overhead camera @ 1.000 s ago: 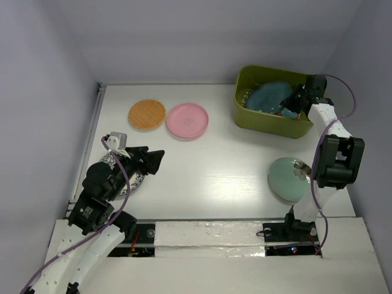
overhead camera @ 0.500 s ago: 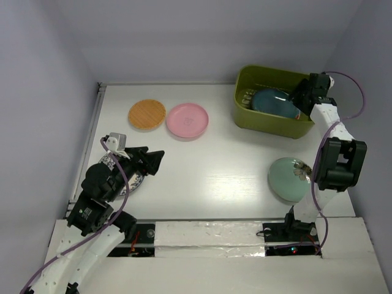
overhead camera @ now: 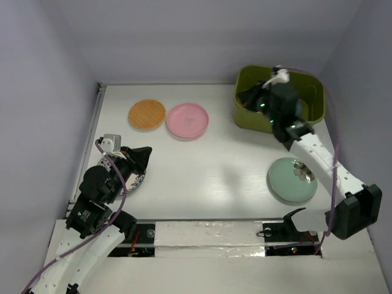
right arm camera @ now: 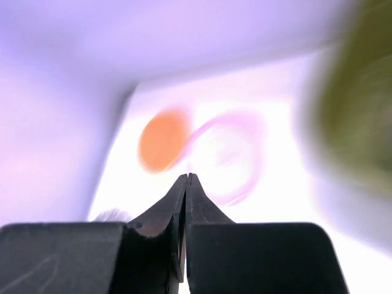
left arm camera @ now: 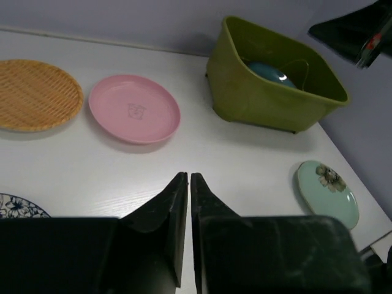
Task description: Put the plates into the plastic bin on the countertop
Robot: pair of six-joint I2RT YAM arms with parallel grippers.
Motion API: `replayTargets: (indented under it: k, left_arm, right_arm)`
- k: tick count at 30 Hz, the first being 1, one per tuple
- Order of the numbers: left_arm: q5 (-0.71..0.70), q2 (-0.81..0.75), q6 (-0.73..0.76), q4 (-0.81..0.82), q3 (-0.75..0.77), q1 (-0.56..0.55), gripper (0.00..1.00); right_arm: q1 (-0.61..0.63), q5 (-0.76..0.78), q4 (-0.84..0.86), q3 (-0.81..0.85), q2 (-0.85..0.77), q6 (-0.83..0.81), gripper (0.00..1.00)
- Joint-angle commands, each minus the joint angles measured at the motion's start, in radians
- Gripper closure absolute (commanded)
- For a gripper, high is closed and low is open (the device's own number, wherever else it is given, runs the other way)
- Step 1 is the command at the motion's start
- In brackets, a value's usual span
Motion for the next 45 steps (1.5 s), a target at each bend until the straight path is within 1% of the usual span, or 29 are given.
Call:
replayTargets:
  k: [1,2,3,6,7,8,9,10,12,13,17,20,23,24,26,28,29,30,31,32,34,37,38,40,41,42,43,44,45]
  left_arm:
    - [-0.078,-0.015,-0.004,0.017,0.018,-0.007,1.0]
    - [-0.087,-0.013,-0.004,0.012,0.019,-0.007,1.0]
    - [-0.096,-0.015,-0.004,0.01,0.024,-0.007,1.0]
    - [-0.12,-0.013,-0.005,0.007,0.033,-0.007,1.0]
    - [-0.126,-0.012,-0.005,0.007,0.038,-0.007,1.0]
    - [-0.129,-0.013,-0.005,0.006,0.038,-0.007,1.0]
    - [-0.129,-0.013,-0.008,0.004,0.038,-0.007,1.0]
    - [-0.127,-0.013,-0.008,0.004,0.035,-0.007,1.0]
    - [-0.127,-0.013,-0.013,0.001,0.03,-0.007,1.0]
    - [-0.126,-0.013,-0.013,0.0,0.025,-0.007,0.97]
    - [-0.121,-0.013,-0.014,0.004,0.021,-0.007,0.92]
    - [-0.113,-0.009,-0.016,0.007,0.019,-0.007,0.89]
    - [-0.112,-0.012,-0.02,0.006,0.016,-0.007,0.87]
    - [-0.113,-0.015,-0.02,0.004,0.016,-0.007,0.87]
    - [-0.117,-0.019,-0.02,0.004,0.015,-0.007,0.86]
    - [-0.12,-0.026,-0.02,0.004,0.015,-0.007,0.86]
    - [-0.121,-0.027,-0.022,0.004,0.015,-0.007,0.85]
    - [-0.121,-0.029,-0.022,0.004,0.015,-0.007,0.85]
    - [-0.123,-0.03,-0.022,0.003,0.015,-0.007,0.85]
    - [-0.124,-0.032,-0.022,0.004,0.015,-0.007,0.85]
    - [-0.126,-0.035,-0.022,0.006,0.015,-0.007,0.85]
    - [-0.13,-0.038,-0.022,0.006,0.018,-0.007,0.85]
    - [-0.138,-0.042,-0.021,0.003,0.018,-0.007,0.85]
    - [-0.149,-0.061,-0.024,0.0,0.018,-0.007,0.84]
    - [-0.159,-0.068,-0.025,0.0,0.018,-0.007,0.84]
    - [-0.164,-0.076,-0.028,0.001,0.016,-0.007,0.84]
    - [-0.167,-0.091,-0.031,0.001,0.015,-0.007,0.84]
    - [-0.169,-0.098,-0.031,0.001,0.013,-0.007,0.83]
    - [-0.169,-0.104,-0.031,0.001,0.013,-0.007,0.83]
  right_arm:
    - [0.197,-0.037,0.171,-0.101,0.087,0.108,1.0]
    - [0.252,-0.037,0.193,-0.101,0.119,0.127,1.0]
    - [0.354,-0.037,0.216,-0.095,0.195,0.162,1.0]
    - [0.481,-0.069,0.288,-0.034,0.331,0.211,1.0]
    - [0.534,-0.069,0.299,0.012,0.424,0.229,1.0]
    - [0.555,-0.082,0.319,0.028,0.47,0.251,1.0]
    - [0.573,-0.13,0.354,0.037,0.51,0.293,0.86]
    - [0.59,-0.14,0.418,0.045,0.587,0.32,0.73]
    - [0.633,-0.179,0.473,0.074,0.661,0.36,0.45]
    - [0.644,-0.192,0.515,0.085,0.696,0.392,0.31]
    - [0.68,-0.259,0.569,0.166,0.881,0.449,0.29]
    - [0.691,-0.284,0.573,0.25,0.964,0.51,0.31]
    - [0.7,-0.283,0.586,0.318,1.057,0.587,0.35]
    - [0.7,-0.267,0.586,0.331,1.093,0.628,0.4]
    - [0.7,-0.263,0.607,0.359,1.123,0.665,0.46]
    - [0.7,-0.244,0.618,0.373,1.15,0.717,0.65]
    - [0.7,-0.243,0.622,0.376,1.155,0.729,0.71]
    - [0.7,-0.232,0.635,0.369,1.153,0.751,0.83]
    - [0.7,-0.218,0.662,0.353,1.137,0.756,0.91]
    - [0.7,-0.209,0.676,0.338,1.121,0.756,0.98]
    - [0.7,-0.177,0.693,0.277,1.075,0.716,1.0]
    - [0.7,-0.12,0.711,0.174,0.924,0.639,1.0]
    - [0.7,-0.105,0.718,0.145,0.822,0.622,1.0]
    - [0.673,-0.053,0.724,0.058,0.708,0.541,1.0]
    - [0.653,-0.036,0.712,0.028,0.648,0.514,1.0]
    - [0.626,-0.011,0.701,-0.004,0.536,0.48,1.0]
    - [0.549,-0.028,0.702,-0.068,0.485,0.466,1.0]
    - [0.506,-0.037,0.704,-0.099,0.434,0.457,1.0]
    - [0.462,-0.069,0.701,-0.128,0.335,0.432,1.0]
